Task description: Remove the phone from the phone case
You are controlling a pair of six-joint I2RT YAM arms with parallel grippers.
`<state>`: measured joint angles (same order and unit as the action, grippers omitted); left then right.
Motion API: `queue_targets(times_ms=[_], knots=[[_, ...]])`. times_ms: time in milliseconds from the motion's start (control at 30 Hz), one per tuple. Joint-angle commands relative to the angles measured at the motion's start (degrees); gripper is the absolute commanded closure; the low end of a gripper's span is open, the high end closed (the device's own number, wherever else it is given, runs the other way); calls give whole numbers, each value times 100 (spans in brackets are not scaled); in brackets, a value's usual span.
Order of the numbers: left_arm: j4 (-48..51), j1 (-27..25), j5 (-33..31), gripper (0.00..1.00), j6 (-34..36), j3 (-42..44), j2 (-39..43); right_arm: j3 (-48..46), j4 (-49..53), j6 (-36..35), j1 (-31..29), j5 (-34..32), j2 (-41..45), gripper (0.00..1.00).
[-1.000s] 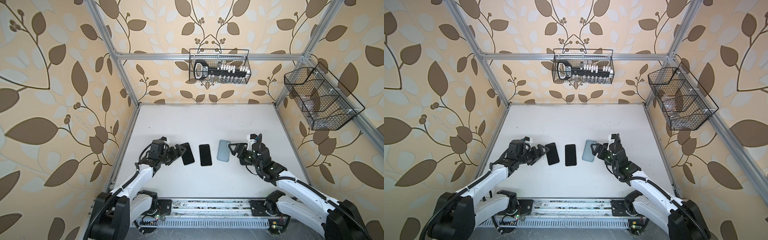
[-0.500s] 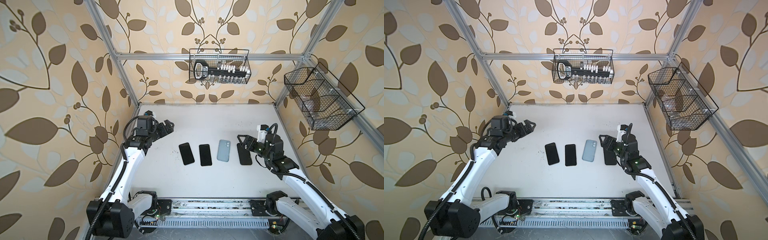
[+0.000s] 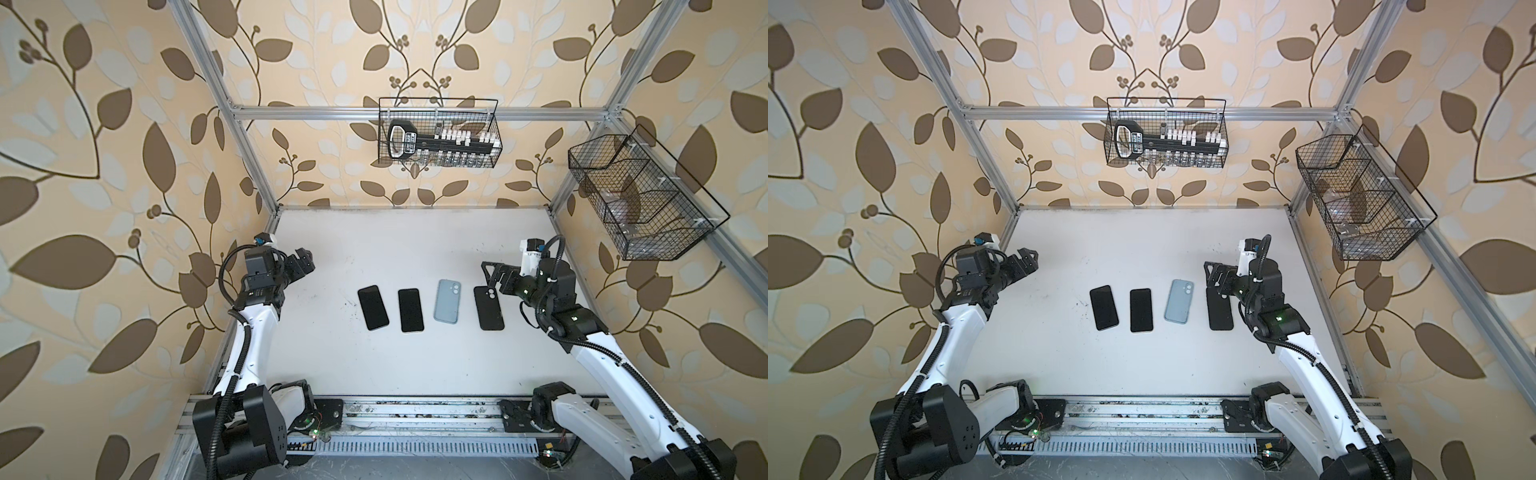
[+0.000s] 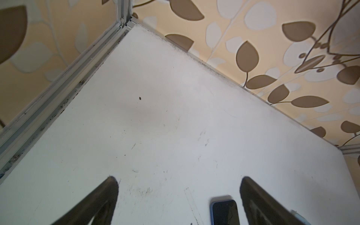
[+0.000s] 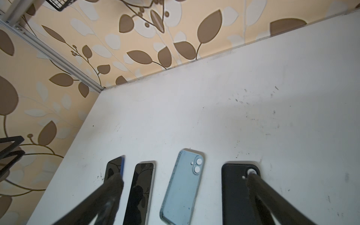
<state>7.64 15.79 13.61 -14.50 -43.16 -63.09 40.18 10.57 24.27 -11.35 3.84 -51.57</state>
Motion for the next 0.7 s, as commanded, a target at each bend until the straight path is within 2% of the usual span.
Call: queue_targets(times_ms=[0,100,267,500,667], knots=[[-1018,-2,-9,1,651,413,19,74,-18,-512,22,-587,18,0],[-1580,-1,-51,1,663,732,-141,-10,-233,-741,25,-1209,100,0],[-1899,-21,577,1,914,898,-410,-659,-1276,-1831,36,-1352,241,0],[-3371,-24,-150,1,738,1867,-378,-1866,-2613,-2370,45,-2328,616,0],[-3940,-143,-235,1,731,2151,-623,-2382,-3350,-2428,207,-2403,318,0]])
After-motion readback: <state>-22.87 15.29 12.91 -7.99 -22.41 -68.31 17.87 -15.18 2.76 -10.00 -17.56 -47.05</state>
